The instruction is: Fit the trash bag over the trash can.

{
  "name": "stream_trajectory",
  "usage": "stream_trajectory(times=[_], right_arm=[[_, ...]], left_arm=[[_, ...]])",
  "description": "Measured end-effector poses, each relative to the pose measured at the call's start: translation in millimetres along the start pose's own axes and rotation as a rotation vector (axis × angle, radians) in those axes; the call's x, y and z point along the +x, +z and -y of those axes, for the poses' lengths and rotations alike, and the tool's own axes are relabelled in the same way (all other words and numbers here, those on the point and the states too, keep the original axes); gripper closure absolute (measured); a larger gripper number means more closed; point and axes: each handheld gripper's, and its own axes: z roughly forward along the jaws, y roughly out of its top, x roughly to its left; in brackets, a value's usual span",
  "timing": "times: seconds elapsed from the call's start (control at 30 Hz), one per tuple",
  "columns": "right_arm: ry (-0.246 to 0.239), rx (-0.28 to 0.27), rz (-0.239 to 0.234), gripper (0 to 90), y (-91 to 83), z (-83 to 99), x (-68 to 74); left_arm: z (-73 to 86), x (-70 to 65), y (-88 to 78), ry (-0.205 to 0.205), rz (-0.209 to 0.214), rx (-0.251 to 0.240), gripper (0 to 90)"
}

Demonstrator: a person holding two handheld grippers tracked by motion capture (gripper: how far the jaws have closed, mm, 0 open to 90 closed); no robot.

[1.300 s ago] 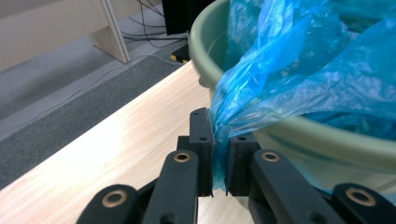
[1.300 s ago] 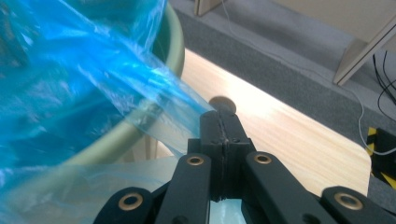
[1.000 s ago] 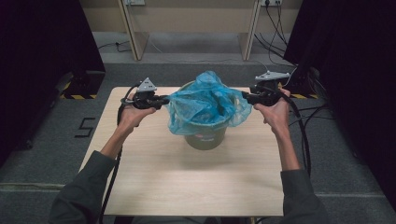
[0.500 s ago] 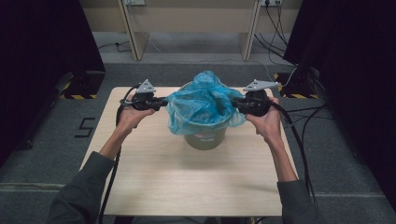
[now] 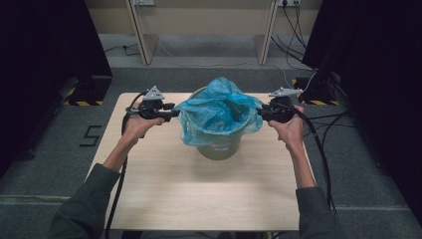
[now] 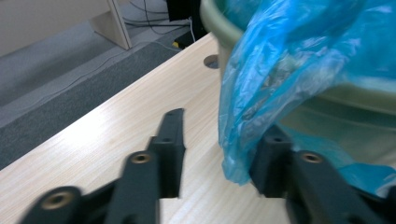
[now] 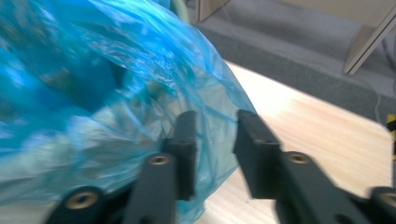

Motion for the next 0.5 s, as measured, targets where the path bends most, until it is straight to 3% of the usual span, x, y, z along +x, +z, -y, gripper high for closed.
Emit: stream_trajectory(times=[0.13,0.23,0.37,0.47,0.5], right_arm=[[-0.004,-0.028,0.023,54.2,-21.7,-5.6,8.7],[0.004,-0.056,0.017,49.2,-36.7,-7.9,12.6],[0.016,-0.08,-0.01,48.4,-46.0,-8.4,15.8],[0.015,-0.087,-0.024,48.4,-47.4,-10.0,20.9],[0.011,-0.086,-0.03,48.3,-46.6,-10.6,23.7]], left_arm=[[-6.2,-11.7,-20.9,-0.005,0.019,-0.003,43.2],[-10.0,-23.7,-36.0,0.022,0.031,0.0,36.6],[-16.1,-37.0,-46.8,0.009,0.074,-0.037,34.4],[-23.4,-49.9,-45.6,-0.01,0.122,-0.079,34.3],[-25.8,-54.0,-44.4,-0.004,0.113,-0.098,34.4]])
